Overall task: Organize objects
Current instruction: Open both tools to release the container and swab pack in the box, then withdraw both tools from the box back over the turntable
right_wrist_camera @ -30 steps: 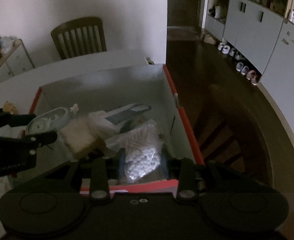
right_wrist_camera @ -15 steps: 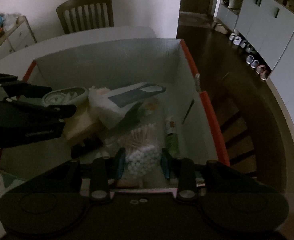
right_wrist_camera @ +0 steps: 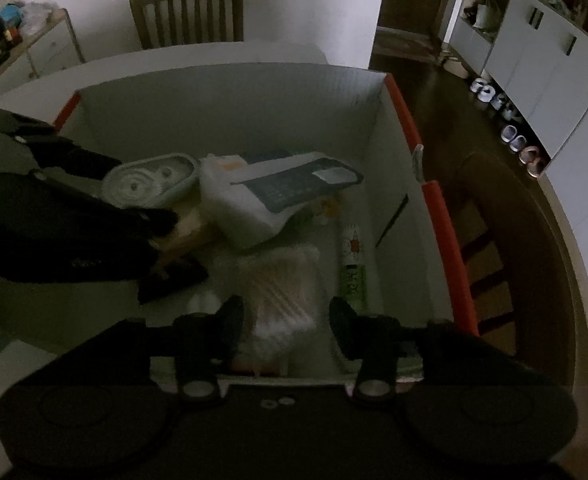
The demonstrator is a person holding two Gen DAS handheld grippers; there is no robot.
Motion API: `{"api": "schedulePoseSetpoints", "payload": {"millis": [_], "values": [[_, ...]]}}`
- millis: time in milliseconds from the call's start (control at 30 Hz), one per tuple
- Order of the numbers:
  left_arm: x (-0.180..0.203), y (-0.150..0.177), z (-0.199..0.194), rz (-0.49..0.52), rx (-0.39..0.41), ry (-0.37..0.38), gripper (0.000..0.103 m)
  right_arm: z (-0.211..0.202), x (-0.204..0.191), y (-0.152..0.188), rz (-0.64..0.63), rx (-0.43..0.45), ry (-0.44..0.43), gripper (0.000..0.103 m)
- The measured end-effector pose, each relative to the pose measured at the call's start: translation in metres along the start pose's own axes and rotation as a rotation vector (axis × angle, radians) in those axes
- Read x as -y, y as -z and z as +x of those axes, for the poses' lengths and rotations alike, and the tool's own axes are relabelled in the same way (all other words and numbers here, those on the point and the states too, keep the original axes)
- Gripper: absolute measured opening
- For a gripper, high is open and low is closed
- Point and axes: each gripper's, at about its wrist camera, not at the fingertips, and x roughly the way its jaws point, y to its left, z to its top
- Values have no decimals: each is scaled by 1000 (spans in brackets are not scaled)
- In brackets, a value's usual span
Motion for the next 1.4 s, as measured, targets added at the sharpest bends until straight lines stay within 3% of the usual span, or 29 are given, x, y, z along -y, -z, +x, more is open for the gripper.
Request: {"api": "schedulePoseSetpoints", "payload": {"millis": [100, 267, 400, 700, 900, 1400], "values": [[2, 3, -1, -4, 4, 15, 74, -8, 0, 2, 5, 18, -11, 67], [5, 4, -5, -6, 11, 36, 76, -22, 1, 7, 12, 47, -18, 68], [6, 7, -10, -5, 22, 67, 80, -35, 5, 7, 29, 75, -47, 76], [2, 21, -27, -3, 62, 115, 85, -65, -2, 20, 27, 146, -50, 80], [-8, 32, -46, -23, 110, 166, 103, -85, -9, 25, 77, 185, -65, 81], [-49, 83, -109, -57, 213, 242, 103, -135, -60, 43, 148, 279, -84, 82]]}}
